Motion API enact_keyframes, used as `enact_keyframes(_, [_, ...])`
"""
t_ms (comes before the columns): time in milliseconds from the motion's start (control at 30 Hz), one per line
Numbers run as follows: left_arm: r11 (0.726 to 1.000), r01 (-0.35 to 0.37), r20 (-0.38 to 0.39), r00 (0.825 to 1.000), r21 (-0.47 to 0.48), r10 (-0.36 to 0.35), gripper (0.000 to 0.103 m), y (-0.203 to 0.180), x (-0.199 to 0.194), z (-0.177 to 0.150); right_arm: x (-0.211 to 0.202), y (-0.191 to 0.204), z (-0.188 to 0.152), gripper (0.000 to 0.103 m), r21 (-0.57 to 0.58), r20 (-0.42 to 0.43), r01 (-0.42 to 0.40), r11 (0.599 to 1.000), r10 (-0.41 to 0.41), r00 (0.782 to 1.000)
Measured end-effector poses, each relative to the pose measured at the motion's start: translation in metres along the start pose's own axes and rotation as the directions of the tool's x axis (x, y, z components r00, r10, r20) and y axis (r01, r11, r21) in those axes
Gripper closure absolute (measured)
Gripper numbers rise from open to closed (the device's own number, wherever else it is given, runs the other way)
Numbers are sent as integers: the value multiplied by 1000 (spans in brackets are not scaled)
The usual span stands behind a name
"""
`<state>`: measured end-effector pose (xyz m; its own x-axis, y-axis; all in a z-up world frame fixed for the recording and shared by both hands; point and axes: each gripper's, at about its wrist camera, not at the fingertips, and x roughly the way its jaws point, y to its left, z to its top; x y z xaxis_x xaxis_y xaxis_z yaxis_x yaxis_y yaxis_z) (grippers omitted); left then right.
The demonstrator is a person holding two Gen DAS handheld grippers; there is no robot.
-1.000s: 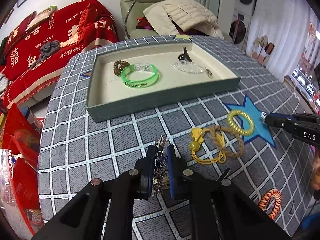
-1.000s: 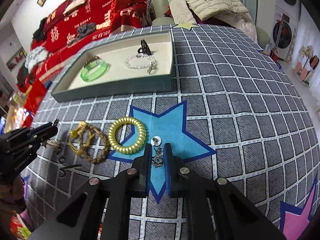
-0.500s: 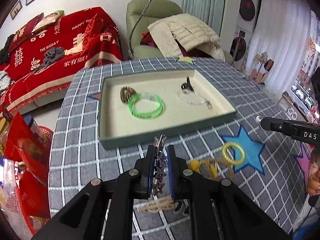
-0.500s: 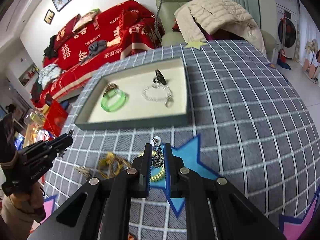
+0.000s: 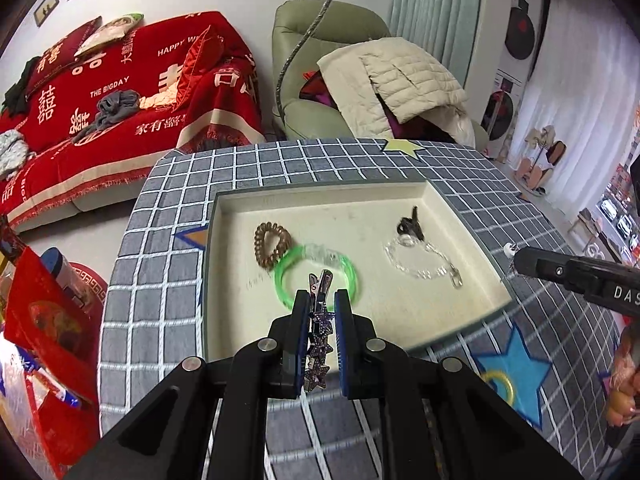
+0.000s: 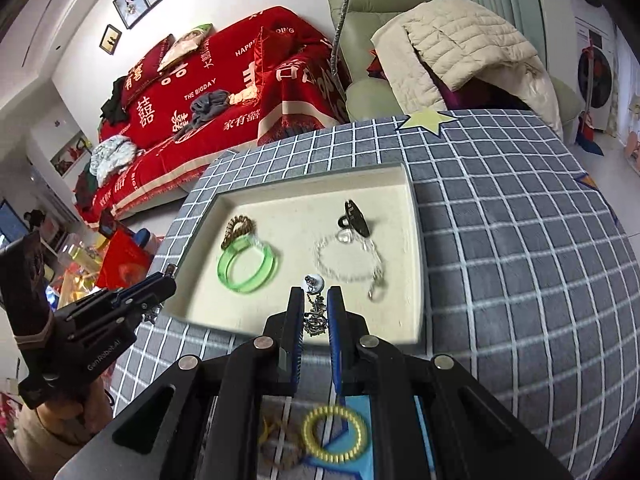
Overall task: Organize jewelry
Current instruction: 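Carry the star hair clip and silver earring over the tray and lower them, then open the right tool to drop the earring while the left releases the star clip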
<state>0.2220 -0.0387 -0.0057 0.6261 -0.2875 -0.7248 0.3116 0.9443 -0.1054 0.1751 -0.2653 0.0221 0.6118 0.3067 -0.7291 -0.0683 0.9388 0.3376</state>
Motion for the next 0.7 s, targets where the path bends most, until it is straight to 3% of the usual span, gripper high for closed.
enact_keyframes(333, [1000, -31, -68, 997, -6, 30, 70, 2, 56, 18, 49, -11, 28, 90, 11, -33, 15, 1000, -15, 999])
enact_keyframes(700, [996, -84, -121, 989, 30, 87, 70, -1, 94, 20, 97, -24, 36, 90, 16, -80, 60, 998, -58, 995])
